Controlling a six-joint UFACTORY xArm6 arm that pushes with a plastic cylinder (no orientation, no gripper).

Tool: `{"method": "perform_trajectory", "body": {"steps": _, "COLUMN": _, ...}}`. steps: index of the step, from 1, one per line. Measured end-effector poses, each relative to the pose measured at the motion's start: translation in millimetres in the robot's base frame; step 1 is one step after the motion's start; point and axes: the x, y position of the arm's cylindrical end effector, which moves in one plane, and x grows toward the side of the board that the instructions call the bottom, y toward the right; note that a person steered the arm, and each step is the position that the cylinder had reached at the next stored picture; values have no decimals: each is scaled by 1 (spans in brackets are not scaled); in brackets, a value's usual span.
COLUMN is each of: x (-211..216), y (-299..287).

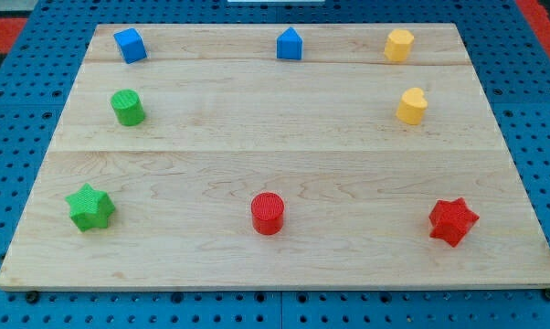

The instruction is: Slide the red star to the bottom center

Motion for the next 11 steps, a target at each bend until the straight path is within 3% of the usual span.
{"method": "perform_trajectory", "body": {"steps": 2, "x": 13, "y": -17}}
{"method": "perform_trajectory", "body": {"steps": 4, "x": -36, "y": -96}}
{"method": "perform_trajectory", "body": {"steps": 6, "x": -37, "y": -191}}
{"method": "perform_trajectory", "body": {"steps": 8, "x": -20, "y": -173}}
{"method": "perform_trajectory", "body": {"steps": 10, "x": -14, "y": -249}}
{"method": "perform_trajectory", "body": {"steps": 11, "x": -7, "y": -242}}
